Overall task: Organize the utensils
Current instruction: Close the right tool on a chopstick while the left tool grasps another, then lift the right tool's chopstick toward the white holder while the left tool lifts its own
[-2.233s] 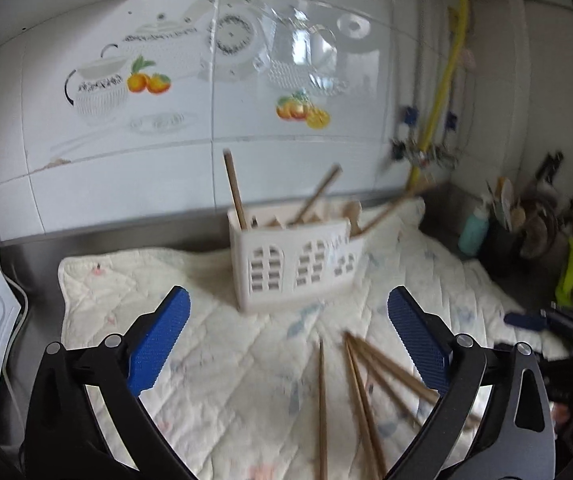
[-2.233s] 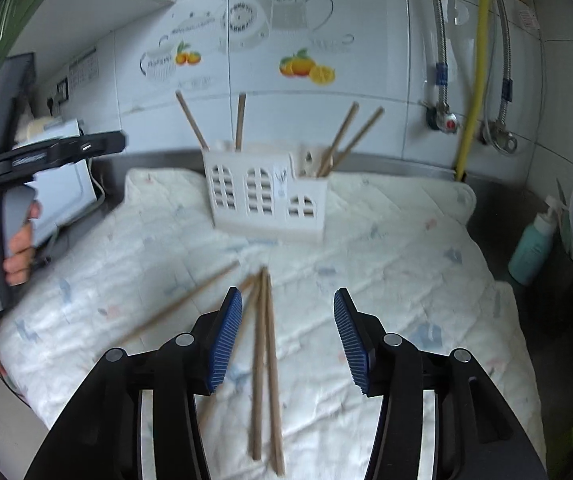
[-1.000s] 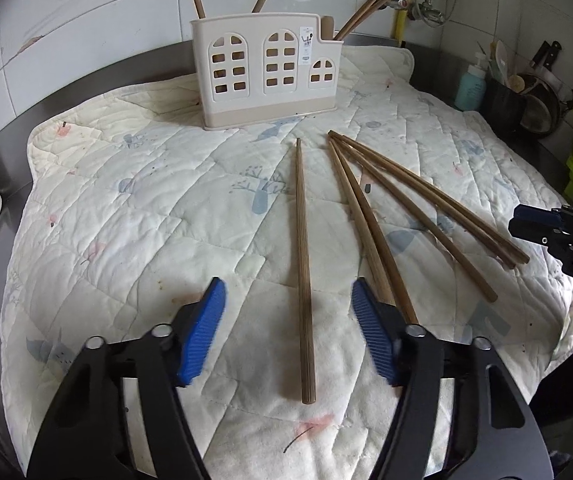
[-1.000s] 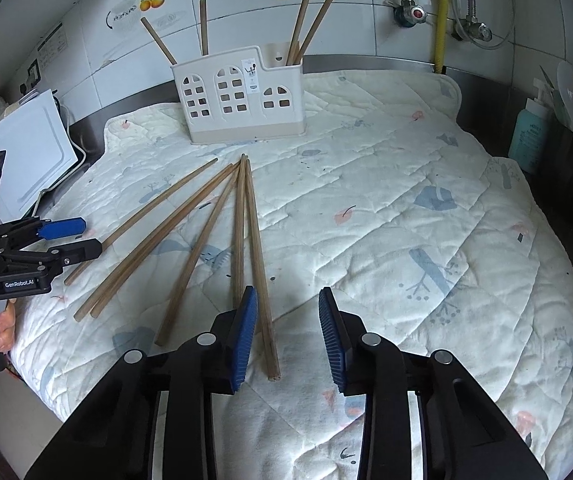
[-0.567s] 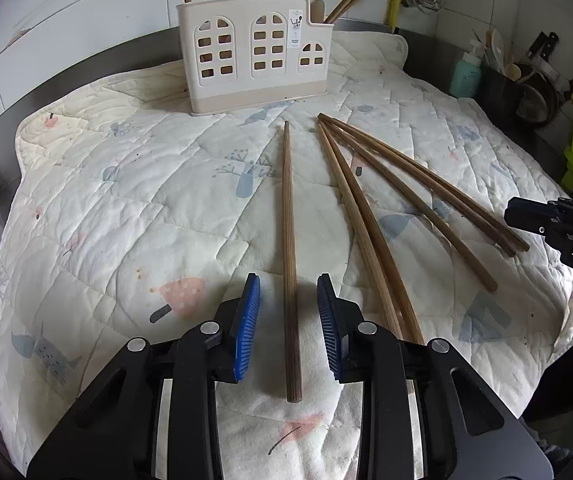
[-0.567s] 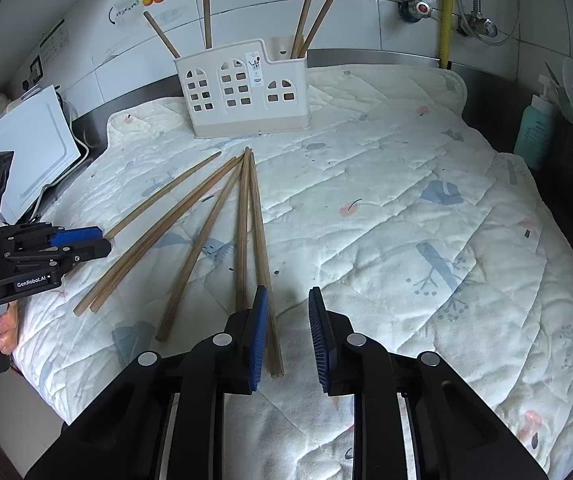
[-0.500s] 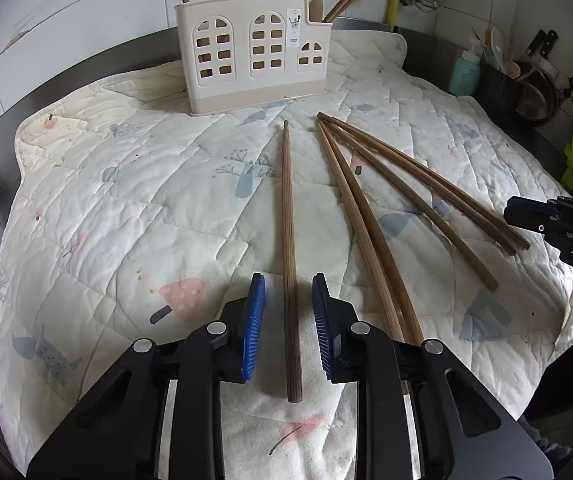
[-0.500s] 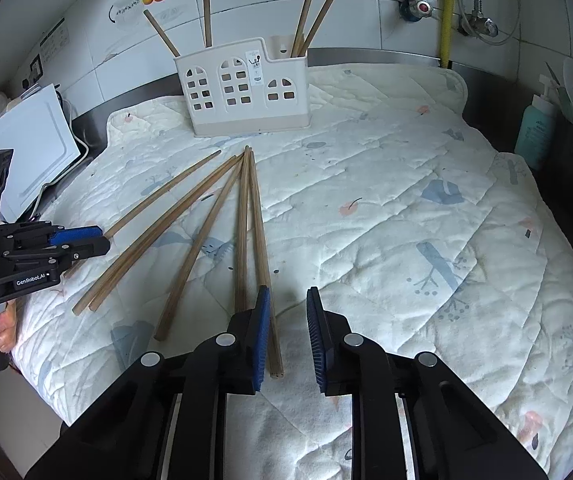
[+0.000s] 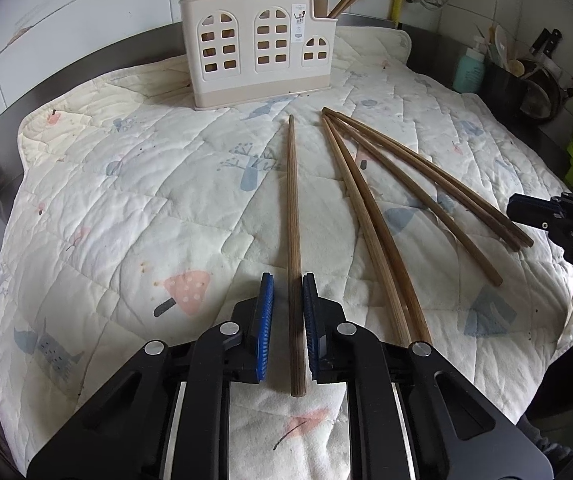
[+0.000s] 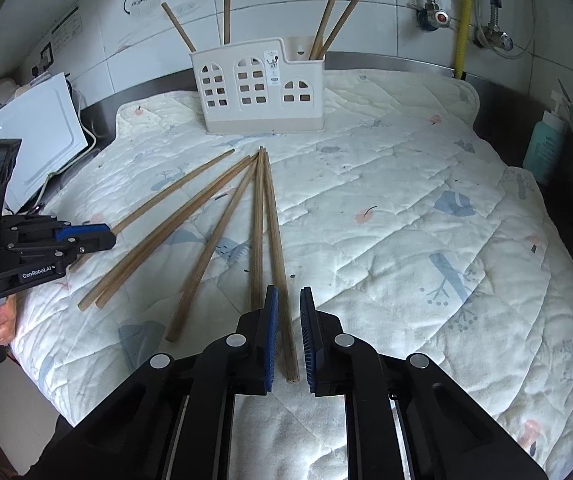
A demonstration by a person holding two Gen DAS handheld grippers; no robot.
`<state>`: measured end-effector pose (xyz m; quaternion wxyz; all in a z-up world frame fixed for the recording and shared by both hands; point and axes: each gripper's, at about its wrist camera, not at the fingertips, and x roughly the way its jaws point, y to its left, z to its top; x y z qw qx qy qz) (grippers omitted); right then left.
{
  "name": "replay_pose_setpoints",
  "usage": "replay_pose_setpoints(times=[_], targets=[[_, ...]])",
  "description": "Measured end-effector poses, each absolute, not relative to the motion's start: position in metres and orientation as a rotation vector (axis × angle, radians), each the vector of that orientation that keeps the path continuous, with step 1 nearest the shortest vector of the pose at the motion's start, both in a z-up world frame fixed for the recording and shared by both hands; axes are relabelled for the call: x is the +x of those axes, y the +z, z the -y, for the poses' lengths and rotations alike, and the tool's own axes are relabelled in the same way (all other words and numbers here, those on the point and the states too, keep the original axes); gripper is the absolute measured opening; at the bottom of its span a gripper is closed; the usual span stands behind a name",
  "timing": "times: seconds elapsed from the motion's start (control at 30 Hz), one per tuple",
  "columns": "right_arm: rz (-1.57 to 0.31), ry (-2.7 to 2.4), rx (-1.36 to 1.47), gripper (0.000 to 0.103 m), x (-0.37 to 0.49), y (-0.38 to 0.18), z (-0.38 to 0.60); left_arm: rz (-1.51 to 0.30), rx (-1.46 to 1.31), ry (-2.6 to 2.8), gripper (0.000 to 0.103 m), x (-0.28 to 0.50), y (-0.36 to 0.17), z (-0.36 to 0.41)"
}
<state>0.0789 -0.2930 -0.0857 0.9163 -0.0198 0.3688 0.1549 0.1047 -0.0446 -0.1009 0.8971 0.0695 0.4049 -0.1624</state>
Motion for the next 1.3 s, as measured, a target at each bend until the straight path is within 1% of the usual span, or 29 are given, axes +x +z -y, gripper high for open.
replay_pose_setpoints(times=[0.17, 0.33, 0.4, 0.43, 0.47, 0.5, 0.97, 1.3], targets=[[-0.786, 0.324, -0.063, 0.011, 0.082, -0.098, 0.288, -0.844, 0.16, -0.349, 0.014, 0.103, -0.102, 0.046], [-0.783, 0.318, -0.052, 0.006, 0.083, -0.097, 0.29, -0.849, 0.156, -0.348, 0.014, 0.106, -0.101, 0.046], [-0.776, 0.316, -0.049, 0.006, 0.082, -0.095, 0.29, -0.841, 0.159, -0.351, 0.009, 0.105, -0.101, 0.047], [-0.774, 0.319, -0.045, 0.006, 0.081, -0.094, 0.29, -0.84, 0.149, -0.351, 0.009, 0.105, -0.1, 0.047], [-0.768, 0.32, -0.042, 0.006, 0.079, -0.091, 0.291, -0.839, 0.143, -0.352, 0.005, 0.105, -0.099, 0.046], [-0.76, 0.321, -0.041, 0.006, 0.077, -0.088, 0.291, -0.835, 0.132, -0.355, 0.005, 0.105, -0.098, 0.045], [-0.572, 0.354, -0.049, 0.006, 0.055, -0.012, 0.288, -0.833, 0.096, -0.353, 0.005, 0.103, -0.099, 0.043], [-0.475, 0.401, -0.049, 0.006, 0.07, 0.051, 0.291, -0.684, 0.044, -0.348, 0.005, 0.105, -0.051, 0.028]])
